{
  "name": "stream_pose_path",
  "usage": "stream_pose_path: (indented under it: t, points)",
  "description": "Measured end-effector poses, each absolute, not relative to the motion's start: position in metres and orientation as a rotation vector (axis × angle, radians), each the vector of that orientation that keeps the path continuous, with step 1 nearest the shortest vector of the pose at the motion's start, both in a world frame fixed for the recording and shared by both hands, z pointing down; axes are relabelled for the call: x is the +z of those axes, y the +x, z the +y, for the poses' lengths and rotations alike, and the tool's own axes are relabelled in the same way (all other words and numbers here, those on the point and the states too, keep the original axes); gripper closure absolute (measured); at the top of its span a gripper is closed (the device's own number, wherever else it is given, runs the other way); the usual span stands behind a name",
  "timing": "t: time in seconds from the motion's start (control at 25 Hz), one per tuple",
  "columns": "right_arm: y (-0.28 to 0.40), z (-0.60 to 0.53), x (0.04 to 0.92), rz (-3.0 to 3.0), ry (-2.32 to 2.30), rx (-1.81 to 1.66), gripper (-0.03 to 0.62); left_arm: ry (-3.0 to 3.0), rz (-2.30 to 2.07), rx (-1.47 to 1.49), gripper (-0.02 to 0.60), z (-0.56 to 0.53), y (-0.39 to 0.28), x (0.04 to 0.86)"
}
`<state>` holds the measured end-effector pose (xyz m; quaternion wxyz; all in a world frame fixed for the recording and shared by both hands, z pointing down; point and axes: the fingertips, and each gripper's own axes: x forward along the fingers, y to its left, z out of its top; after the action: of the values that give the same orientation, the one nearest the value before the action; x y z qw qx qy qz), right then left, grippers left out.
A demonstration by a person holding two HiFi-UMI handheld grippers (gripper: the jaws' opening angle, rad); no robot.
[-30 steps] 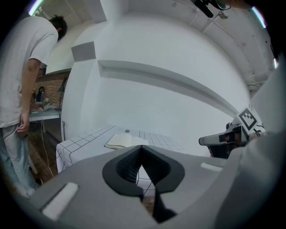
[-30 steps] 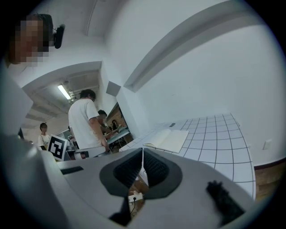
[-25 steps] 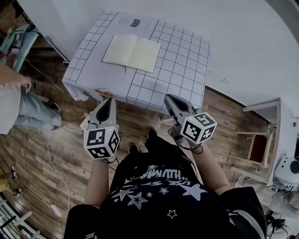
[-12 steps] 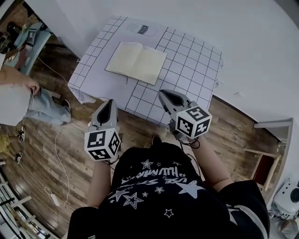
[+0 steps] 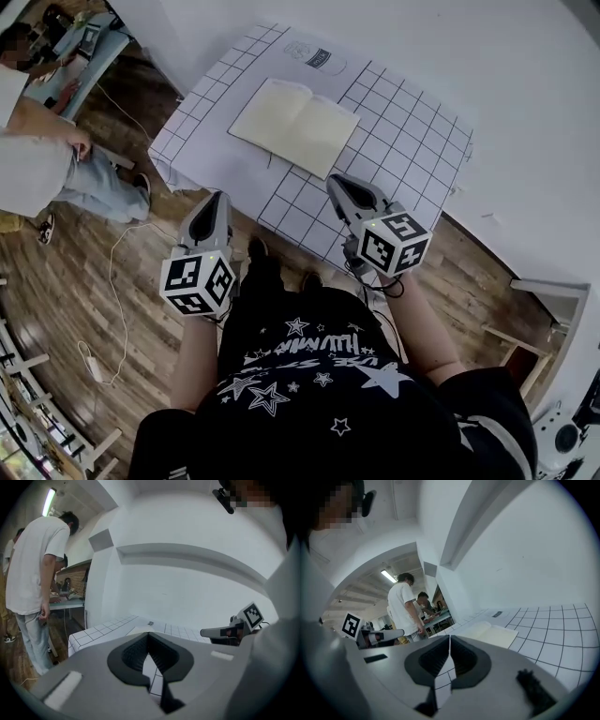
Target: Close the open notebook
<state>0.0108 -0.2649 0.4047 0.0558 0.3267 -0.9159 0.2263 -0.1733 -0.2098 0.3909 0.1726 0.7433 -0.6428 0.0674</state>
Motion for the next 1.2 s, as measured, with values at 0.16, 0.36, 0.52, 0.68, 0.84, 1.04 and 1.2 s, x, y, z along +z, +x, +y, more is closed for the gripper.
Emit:
stream_pose_path:
  t: [0.16, 0.36, 0.52, 0.68, 0.84, 1.04, 1.2]
  points:
    - [0.012, -0.281, 0.408, -2.762, 1.048, 0.718, 0.579, 2.085, -1.815, 0.240, 0.572, -0.239, -0.190, 0.402]
    - [0.013, -0.311, 0.413, -2.704, 1.170, 0.739, 0.579, 2.083, -1.712, 0.340, 0.571, -0.285, -0.209, 0.433]
    - [0.011, -0.337, 0.415, -2.659, 1.253, 0.727, 0.579, 2.052, -1.648, 0.394, 0.500, -0.321, -0.231, 0.460]
    - [0.006, -0.357, 0.424, -2.603, 1.333, 0.765, 0.579, 2.022, -1.575, 0.475, 0.492, -0.349, -0.245, 0.491]
    - [-0.008, -0.372, 0.433, -2.565, 1.341, 0.776, 0.579, 1.960, -1.521, 0.556, 0.457, -0.374, -0.259, 0.524]
    - [-0.024, -0.388, 0.441, -2.533, 1.353, 0.810, 0.579, 1.906, -1.404, 0.581, 0.459, -0.394, -0.263, 0.548]
    - [-0.032, -0.398, 0.441, -2.514, 1.373, 0.819, 0.579, 1.871, -1.337, 0.623, 0.460, -0.407, -0.260, 0.562]
